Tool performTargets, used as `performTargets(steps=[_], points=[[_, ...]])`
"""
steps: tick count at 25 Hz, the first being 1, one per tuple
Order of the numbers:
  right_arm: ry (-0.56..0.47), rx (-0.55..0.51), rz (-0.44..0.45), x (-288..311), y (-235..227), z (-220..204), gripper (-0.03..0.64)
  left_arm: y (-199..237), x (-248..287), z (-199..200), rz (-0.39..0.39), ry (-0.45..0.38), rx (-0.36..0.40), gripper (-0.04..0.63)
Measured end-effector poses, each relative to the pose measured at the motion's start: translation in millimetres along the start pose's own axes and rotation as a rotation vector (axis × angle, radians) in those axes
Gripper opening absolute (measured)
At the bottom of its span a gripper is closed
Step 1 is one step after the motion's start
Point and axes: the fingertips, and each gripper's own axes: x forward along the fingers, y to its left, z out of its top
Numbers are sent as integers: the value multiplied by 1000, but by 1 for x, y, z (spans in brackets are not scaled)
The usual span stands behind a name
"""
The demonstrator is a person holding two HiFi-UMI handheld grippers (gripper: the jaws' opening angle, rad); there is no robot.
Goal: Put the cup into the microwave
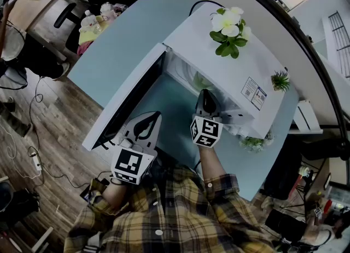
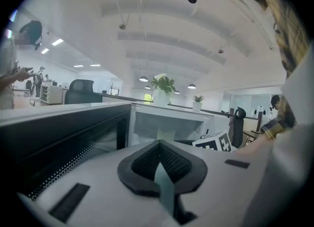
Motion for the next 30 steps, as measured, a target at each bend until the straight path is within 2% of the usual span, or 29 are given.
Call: performTargets(steps=[14,23,30], points=[[-30,19,36,-32,7,15,6,-4,-13,8,-1,-38,17,-8],[-105,50,54,-66,3,46,6,-14,-8,21,-37,-68,50,-8],[-126,74,164,-101,4,72,6,-31,4,32,-89,-88,71,-8]])
